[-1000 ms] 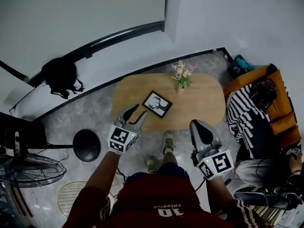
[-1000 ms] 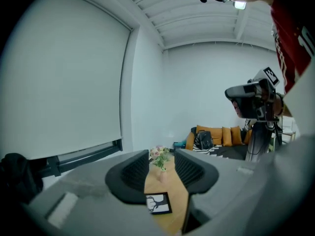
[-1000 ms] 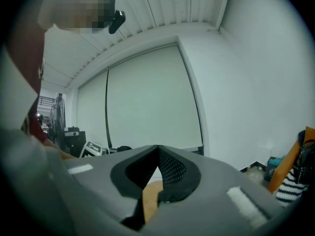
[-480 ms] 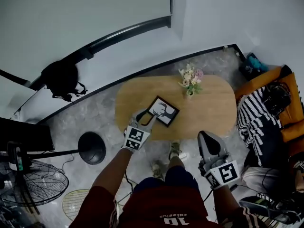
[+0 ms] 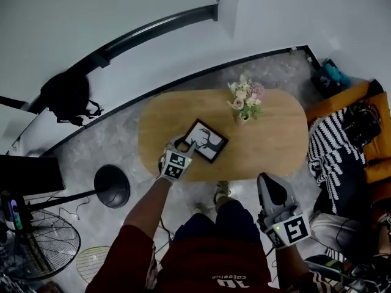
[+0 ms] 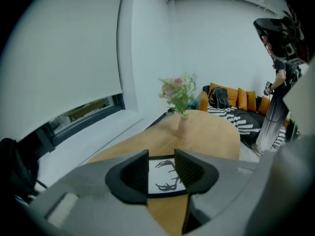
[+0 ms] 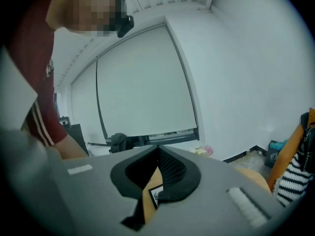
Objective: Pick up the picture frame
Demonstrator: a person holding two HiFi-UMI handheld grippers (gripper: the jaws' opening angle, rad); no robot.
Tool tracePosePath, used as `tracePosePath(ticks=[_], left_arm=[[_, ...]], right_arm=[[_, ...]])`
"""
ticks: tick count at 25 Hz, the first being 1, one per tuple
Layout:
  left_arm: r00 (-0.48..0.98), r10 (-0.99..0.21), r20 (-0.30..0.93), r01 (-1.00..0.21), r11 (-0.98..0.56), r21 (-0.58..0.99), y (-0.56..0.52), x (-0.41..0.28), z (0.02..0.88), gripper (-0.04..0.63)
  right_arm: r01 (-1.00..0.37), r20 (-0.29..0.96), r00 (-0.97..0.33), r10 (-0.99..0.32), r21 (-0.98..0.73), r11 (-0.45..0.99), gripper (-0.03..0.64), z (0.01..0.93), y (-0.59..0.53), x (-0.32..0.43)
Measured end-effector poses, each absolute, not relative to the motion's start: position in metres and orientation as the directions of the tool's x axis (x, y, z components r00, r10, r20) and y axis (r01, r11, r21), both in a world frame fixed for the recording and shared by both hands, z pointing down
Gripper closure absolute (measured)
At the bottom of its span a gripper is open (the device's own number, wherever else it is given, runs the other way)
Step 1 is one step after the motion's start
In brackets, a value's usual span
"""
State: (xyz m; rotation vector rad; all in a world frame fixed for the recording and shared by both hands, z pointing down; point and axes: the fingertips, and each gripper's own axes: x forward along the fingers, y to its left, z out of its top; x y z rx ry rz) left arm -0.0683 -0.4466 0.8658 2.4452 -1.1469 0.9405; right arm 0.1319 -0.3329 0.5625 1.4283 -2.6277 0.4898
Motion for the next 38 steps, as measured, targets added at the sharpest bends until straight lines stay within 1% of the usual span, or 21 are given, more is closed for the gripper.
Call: tracePosePath(ticks=[10, 17, 21, 23, 25, 29, 31, 33, 38], left_arm=[[0.400, -0.516, 0.758, -0.754, -0.655, -0.047, -0.482, -0.091, 0.991, 0.423], [0.332, -0.461, 0.823, -0.719, -0.688, -0.096, -0.493, -0.094, 1.047, 0.425], [0.310, -0.447, 0.839, -0.726, -0.682, -0.095, -0.495, -0.095, 1.055, 0.430], [0.318, -0.431, 0.845, -0.736, -0.673, -0.066, -0.492, -0.093, 1.057, 0.456], [0.339, -0.412, 0.846, -0.754, -0.657, -0.018, -0.489, -0.091, 1.059, 0.494], [0.408, -0.366, 0.836, -0.800, -0.585, 0.134, -0.492, -0.092, 1.055, 0.499], [0.425, -0.357, 0.832, -0.819, -0.543, 0.186, -0.496, -0.095, 1.055, 0.488], [0.426, -0.360, 0.830, -0.824, -0.534, 0.191, -0.498, -0.096, 1.053, 0.509], [0.396, -0.357, 0.846, -0.813, -0.565, 0.142, -0.493, -0.098, 1.053, 0.522]], right_arm=[[-0.856, 0.264, -0.512, -0.817, -0.235, 0.461, 0.614, 0.634, -0.345, 0.141], [-0.864, 0.287, -0.496, -0.819, -0.257, 0.433, 0.614, 0.674, -0.341, 0.137], [-0.868, 0.285, -0.486, -0.826, -0.265, 0.419, 0.614, 0.677, -0.343, 0.137], [-0.868, 0.287, -0.486, -0.825, -0.267, 0.419, 0.614, 0.677, -0.344, 0.136], [-0.868, 0.289, -0.487, -0.824, -0.266, 0.420, 0.614, 0.677, -0.345, 0.134], [-0.865, 0.295, -0.490, -0.820, -0.278, 0.418, 0.614, 0.681, -0.347, 0.131], [-0.861, 0.296, -0.495, -0.817, -0.293, 0.416, 0.614, 0.684, -0.347, 0.130], [-0.855, 0.296, -0.502, -0.813, -0.308, 0.416, 0.614, 0.685, -0.348, 0.128], [-0.848, 0.308, -0.519, -0.797, -0.301, 0.436, 0.614, 0.686, -0.347, 0.124]])
